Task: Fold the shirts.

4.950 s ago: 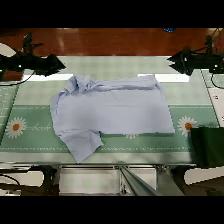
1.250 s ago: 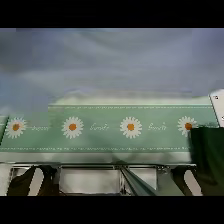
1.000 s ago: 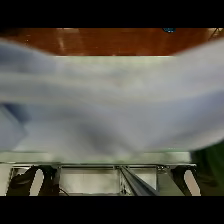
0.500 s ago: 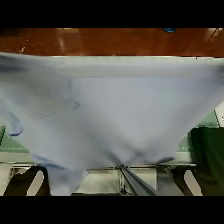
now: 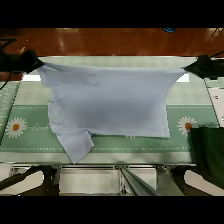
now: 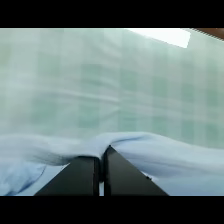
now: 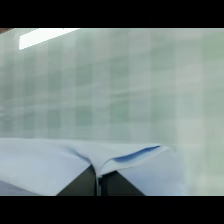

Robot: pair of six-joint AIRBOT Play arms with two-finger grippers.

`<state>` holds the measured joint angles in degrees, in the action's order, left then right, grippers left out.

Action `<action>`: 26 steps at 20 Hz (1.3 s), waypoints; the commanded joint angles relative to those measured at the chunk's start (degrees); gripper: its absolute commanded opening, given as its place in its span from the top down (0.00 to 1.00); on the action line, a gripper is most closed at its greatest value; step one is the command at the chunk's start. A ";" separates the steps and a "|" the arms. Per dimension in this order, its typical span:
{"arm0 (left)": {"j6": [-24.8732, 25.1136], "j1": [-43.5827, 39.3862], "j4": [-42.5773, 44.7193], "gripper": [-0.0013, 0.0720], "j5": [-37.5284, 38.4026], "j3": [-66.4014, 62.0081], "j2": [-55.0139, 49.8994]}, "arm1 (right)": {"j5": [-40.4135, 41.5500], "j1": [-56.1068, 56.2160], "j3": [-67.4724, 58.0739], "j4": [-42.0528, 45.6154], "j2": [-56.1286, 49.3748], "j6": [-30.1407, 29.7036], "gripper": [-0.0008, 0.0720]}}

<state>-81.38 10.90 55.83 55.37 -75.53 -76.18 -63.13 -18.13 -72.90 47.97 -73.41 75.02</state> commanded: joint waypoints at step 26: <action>-0.68 -1.77 12.07 0.76 22.99 -6.56 -24.44 | -8.50 0.20 -2.34 7.02 -24.63 3.72 0.60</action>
<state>-81.21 9.21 67.29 77.12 -82.54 -100.60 -72.51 -18.06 -76.12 54.94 -98.02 75.90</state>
